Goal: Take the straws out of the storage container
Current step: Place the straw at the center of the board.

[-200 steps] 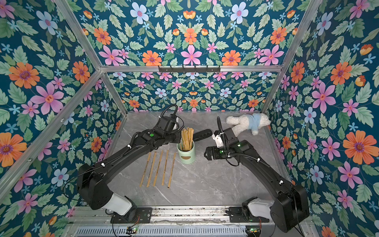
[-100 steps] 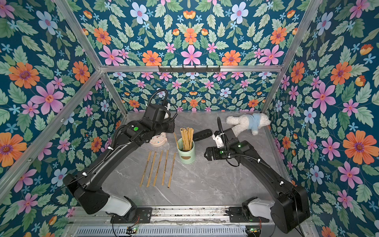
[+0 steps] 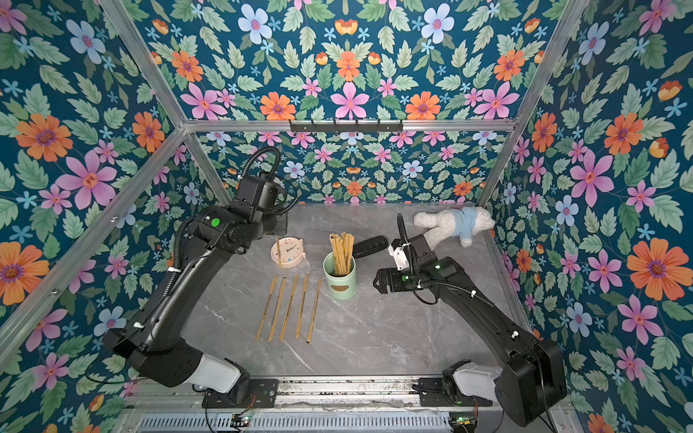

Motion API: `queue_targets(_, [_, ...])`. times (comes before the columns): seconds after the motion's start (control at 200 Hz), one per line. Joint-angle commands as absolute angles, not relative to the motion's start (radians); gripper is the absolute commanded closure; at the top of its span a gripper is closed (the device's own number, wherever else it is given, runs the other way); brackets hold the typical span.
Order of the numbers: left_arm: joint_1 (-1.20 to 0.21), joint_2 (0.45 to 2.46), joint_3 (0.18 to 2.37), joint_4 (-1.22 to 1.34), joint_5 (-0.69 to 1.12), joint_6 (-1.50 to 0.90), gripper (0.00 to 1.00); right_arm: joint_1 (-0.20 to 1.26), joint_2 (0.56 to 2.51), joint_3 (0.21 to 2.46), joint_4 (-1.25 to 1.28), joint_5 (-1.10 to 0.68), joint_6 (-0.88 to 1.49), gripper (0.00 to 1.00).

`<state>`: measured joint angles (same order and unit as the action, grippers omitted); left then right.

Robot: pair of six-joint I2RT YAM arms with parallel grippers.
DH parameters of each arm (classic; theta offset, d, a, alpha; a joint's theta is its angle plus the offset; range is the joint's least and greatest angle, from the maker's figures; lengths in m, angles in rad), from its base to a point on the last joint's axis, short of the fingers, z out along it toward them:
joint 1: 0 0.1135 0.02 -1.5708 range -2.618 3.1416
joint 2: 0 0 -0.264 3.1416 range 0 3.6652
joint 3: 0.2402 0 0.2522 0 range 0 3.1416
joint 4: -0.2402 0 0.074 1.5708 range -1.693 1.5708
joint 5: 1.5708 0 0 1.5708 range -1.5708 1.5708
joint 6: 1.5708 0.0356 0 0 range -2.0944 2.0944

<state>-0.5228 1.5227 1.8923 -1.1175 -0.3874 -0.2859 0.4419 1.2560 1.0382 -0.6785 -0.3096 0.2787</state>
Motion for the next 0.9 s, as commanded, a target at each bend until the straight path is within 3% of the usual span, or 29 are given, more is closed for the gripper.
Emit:
queue_targets(0.0, [-0.456,1.557,1.862,-1.256,-0.432,-0.295,0.9,0.443,1.259,1.035,-0.664,-0.316,0.278,0.01])
queue_targets(0.395, [-0.324,1.658,1.551,-1.177,-0.398,-0.301,0.9,0.442,1.267,1.037,-0.667,-0.319,0.278,0.01])
queue_targets(0.895, [-0.266,1.704,1.356,-1.052,-0.38,-0.282,0.91,0.442,1.264,1.029,-0.663,-0.32,0.278,0.01])
